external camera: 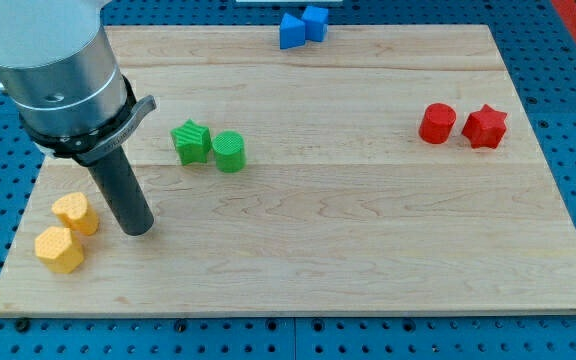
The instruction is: Move the green circle to the top of the green star
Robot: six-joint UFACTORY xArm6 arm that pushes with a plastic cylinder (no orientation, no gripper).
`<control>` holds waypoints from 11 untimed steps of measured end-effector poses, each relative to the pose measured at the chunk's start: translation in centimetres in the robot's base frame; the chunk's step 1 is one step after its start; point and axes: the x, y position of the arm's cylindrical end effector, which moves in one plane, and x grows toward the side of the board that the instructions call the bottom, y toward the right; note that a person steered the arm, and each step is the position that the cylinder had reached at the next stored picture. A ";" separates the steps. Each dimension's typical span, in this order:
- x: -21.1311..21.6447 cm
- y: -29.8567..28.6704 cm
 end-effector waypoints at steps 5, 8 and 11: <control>-11.3 8.6; -16.2 9.2; -18.5 9.1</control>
